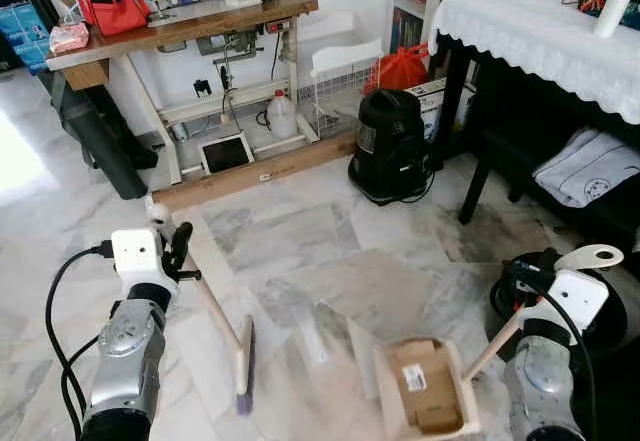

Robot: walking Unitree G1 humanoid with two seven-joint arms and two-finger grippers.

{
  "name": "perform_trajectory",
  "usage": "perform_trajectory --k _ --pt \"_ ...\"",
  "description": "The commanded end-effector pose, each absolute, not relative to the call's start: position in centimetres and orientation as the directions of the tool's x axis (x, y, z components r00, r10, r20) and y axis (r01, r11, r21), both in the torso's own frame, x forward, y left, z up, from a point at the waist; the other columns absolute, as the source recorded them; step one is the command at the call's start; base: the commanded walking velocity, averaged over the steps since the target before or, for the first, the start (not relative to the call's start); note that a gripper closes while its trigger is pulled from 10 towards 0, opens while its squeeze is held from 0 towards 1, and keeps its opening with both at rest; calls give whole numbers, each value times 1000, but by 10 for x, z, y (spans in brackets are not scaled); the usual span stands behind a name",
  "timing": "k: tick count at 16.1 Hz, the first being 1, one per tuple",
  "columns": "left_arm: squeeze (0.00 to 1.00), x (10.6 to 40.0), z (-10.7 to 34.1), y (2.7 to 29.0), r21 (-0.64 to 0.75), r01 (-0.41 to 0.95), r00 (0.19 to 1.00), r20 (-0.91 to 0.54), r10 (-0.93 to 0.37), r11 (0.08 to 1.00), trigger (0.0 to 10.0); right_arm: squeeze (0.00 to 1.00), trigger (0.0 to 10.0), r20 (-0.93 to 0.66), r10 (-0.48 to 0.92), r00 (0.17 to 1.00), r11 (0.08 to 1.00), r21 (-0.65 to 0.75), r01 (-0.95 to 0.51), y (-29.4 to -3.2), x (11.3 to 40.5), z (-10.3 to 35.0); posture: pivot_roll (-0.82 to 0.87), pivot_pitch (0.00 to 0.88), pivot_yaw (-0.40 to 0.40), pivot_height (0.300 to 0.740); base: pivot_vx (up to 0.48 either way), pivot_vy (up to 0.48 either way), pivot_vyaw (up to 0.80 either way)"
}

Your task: Sweep floor

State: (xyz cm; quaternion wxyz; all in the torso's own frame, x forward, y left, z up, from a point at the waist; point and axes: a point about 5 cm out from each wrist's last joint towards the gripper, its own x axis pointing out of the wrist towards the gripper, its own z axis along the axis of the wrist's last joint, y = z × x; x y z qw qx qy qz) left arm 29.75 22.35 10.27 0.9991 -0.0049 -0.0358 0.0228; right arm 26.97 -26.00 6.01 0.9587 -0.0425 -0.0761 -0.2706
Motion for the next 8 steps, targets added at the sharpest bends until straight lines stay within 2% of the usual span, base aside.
perform_trajectory --k 1,8 --pt "0 300 108 226 12 -51 994 101 49 999 9765 0 10000 246 -479 842 868 -8 496 -251 277 76 -8 0 91 740 0 0 0" --pt "0 306 109 220 13 -34 993 116 32 999 9765 0 10000 346 -463 816 882 88 463 -237 286 114 -26 0 100 740 0 0 0"
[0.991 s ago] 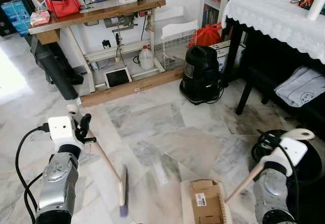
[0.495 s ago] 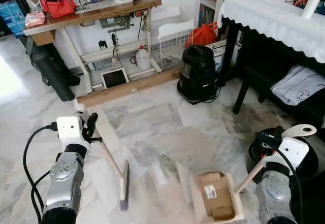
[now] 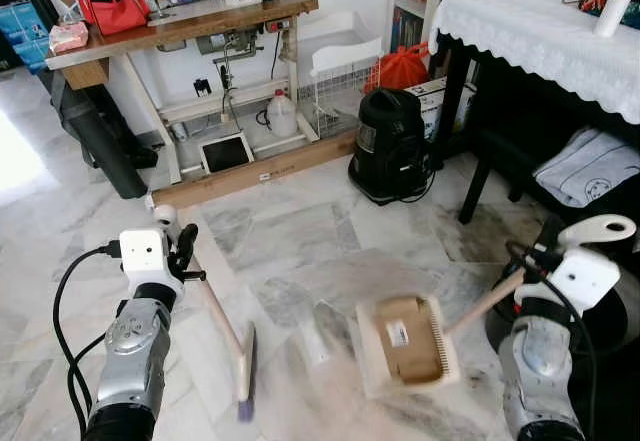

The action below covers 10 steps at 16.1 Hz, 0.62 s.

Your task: Sweep floor

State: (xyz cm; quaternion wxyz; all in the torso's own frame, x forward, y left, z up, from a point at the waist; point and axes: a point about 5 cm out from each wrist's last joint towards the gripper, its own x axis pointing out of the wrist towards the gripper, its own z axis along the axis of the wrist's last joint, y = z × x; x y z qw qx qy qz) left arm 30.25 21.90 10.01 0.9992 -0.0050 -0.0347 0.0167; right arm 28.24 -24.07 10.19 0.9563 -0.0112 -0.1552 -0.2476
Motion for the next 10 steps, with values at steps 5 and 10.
perform_trajectory --k 5,10 --pt "0 308 115 210 -9 -42 986 164 43 999 9804 0 10000 319 -402 858 913 69 402 -215 290 116 -28 0 72 740 0 0 0" --pt "0 304 122 199 64 -1 976 217 -13 998 9608 0 10000 313 -328 891 934 -31 355 -211 286 116 -33 0 53 740 0 0 0"
